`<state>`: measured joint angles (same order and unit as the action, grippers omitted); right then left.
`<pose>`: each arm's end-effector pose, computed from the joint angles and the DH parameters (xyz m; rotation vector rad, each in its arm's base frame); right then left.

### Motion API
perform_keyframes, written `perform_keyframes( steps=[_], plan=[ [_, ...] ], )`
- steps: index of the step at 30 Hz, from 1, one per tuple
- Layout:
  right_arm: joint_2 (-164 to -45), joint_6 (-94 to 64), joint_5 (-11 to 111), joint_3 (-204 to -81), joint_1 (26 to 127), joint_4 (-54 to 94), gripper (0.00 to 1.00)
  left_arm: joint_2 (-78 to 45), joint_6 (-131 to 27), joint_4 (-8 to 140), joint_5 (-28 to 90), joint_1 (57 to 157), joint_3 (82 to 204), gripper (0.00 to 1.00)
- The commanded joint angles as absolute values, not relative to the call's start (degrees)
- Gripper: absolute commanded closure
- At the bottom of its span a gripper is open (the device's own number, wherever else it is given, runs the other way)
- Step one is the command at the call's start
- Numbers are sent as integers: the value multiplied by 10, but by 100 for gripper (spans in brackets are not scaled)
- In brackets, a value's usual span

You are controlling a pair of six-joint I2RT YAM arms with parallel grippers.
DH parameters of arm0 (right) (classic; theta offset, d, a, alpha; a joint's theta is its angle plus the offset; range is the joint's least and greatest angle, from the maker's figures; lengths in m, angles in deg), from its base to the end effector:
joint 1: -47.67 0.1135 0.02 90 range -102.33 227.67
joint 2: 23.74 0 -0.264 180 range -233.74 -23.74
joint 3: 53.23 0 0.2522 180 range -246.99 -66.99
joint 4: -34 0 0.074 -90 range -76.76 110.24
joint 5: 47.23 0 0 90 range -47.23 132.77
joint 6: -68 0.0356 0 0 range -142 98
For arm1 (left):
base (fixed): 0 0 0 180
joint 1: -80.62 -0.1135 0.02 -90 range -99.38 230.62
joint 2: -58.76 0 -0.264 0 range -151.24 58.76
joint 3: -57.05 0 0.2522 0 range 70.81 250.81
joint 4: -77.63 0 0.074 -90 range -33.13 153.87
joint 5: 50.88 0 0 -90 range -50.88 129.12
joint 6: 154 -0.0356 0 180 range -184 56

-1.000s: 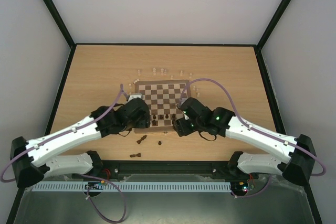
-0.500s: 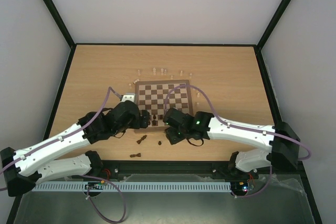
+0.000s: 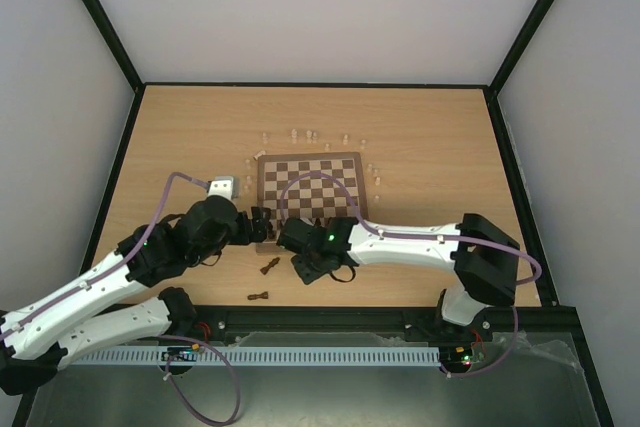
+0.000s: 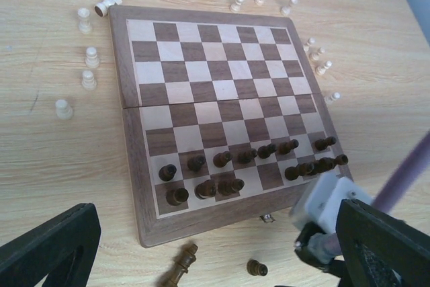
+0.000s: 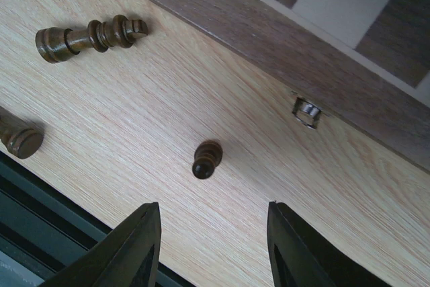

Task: Set up the chess pieces on the board
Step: Pick up the chess piece at the center of the board.

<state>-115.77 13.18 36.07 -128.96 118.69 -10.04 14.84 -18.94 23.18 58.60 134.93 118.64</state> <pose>0.1098 0.3065 0.2115 -0.7908 2.5816 0.4767 0.1008 -0.1200 0.3088 -0.0113 2.2364 -0.6037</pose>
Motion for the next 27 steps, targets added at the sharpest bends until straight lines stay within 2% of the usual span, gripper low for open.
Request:
perform_keyframes(
  steps=[1,10,27],
  plan=[
    [-1188,129,370,-1314,1197,-111,57,165,-190,220,604,1345,1189,1],
    [-1223,119,386,-1322,1199,-102,65,163,-190,220,605,1345,1188,1],
    [-1274,103,366,-1353,1198,-109,71,162,-188,218,605,1345,1189,1]
  ],
)
